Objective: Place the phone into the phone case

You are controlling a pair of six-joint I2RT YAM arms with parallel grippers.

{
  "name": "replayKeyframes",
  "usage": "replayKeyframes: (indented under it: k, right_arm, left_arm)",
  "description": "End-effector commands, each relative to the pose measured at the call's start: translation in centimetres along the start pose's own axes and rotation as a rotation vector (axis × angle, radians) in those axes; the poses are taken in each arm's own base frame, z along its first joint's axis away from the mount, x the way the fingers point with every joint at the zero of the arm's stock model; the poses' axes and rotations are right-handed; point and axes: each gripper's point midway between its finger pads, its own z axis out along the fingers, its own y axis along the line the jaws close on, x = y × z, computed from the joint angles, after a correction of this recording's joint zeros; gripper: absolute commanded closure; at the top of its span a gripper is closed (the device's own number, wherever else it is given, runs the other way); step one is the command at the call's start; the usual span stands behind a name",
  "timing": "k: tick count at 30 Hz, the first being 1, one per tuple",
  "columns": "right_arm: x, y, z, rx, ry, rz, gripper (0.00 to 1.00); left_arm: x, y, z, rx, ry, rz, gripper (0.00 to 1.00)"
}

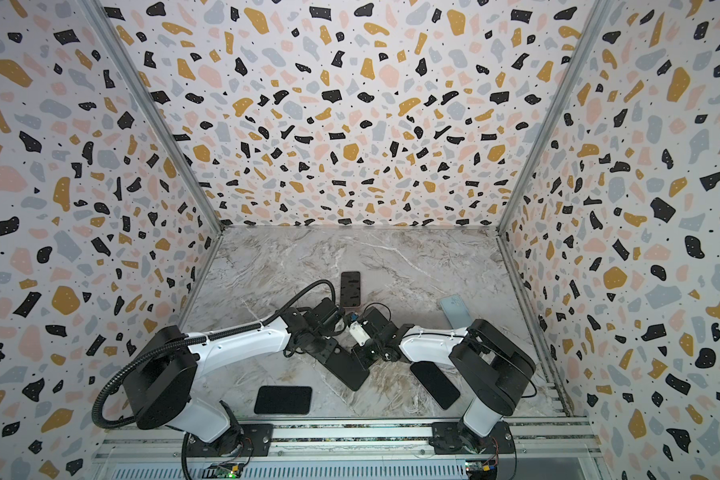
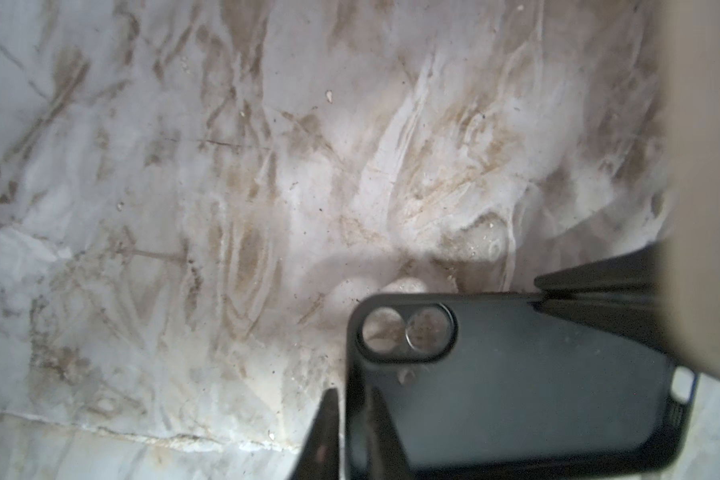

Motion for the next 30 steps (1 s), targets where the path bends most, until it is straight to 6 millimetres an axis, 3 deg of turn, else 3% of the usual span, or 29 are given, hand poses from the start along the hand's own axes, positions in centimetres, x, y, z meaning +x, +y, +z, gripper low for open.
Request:
replayKeyframes:
  k: [1,4,7,14,18,23,27,30]
  right_arm:
    - [0.1,-0.1,-0.1,0.011,-0.001,0.067,0.94]
    - [-0.1,-0.4,-0.4,0.039,-0.004,0.114,0.95]
    - [-0.2,-1.1,-0.7,0.090,-0.005,0.175,0.93]
    - [-0.4,-0.8,-1.1,0.121,-0.031,0.242,0.83]
    - [-0.8,0.0,-1.4,0.103,-0.031,0.203,0.73]
    - [-3.3,2.8,-4.3,0.059,-0.153,-0.031,0.52]
    - [-4.0,8.7,-6.1,-0.066,-0.327,-0.353,0.31]
    - [-3.4,12.4,-5.3,-0.130,-0.338,-0.521,0.27]
  left_arm:
    - [-2.4,0.3,-1.6,-0.030,-0.088,-0.049,0.60]
    - [-3.6,1.0,-2.8,-0.047,-0.143,-0.104,0.42]
    - [-4.4,2.2,-4.0,-0.058,-0.185,-0.179,0.34]
    - [-3.8,6.4,-4.5,-0.029,-0.217,-0.384,0.30]
    - [-3.1,7.6,-4.5,-0.018,-0.216,-0.434,0.27]
    - [-2.8,9.2,-4.5,0.000,-0.234,-0.502,0.10]
    - [-2.3,11.2,-3.7,0.025,-0.229,-0.588,0.06]
    - [-1.8,12.0,-3.4,0.027,-0.221,-0.619,0.03]
